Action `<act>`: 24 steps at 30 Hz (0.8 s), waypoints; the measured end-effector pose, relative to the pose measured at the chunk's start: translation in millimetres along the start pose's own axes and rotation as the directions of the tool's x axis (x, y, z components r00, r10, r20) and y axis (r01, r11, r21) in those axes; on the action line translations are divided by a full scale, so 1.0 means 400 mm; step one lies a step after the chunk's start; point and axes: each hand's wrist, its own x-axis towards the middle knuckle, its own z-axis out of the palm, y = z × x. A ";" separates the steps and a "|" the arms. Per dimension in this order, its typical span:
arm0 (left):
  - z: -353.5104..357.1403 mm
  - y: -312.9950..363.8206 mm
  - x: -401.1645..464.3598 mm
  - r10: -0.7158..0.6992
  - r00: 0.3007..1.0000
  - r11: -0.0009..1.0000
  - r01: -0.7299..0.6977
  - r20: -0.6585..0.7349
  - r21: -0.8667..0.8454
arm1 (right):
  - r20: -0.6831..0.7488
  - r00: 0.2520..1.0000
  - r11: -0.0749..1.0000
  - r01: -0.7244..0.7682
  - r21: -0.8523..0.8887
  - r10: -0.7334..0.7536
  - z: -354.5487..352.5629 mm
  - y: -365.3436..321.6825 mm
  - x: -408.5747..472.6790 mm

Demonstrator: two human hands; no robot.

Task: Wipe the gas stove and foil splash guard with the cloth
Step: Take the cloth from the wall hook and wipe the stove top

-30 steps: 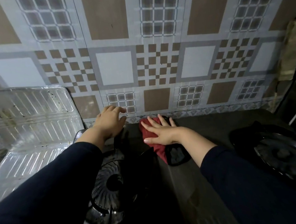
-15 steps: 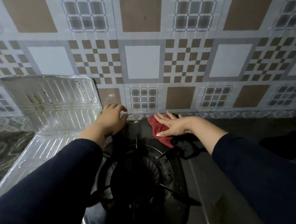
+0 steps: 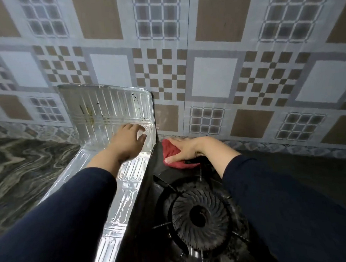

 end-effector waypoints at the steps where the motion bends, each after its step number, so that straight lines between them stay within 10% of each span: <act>1: -0.003 -0.010 -0.004 -0.005 1.000 1.000 0.005 -0.003 0.001 | -0.010 1.000 1.000 -0.008 -0.017 0.008 0.001 -0.023 0.017; 13: -0.020 0.011 -0.051 -0.011 1.000 1.000 0.011 -0.005 0.025 | -0.105 0.988 0.991 0.103 -0.083 -0.111 0.048 -0.077 0.062; 24: 0.039 0.166 -0.068 0.091 0.993 0.996 -0.089 0.076 -0.028 | -0.153 0.968 0.980 -0.192 0.048 0.198 0.085 0.206 -0.138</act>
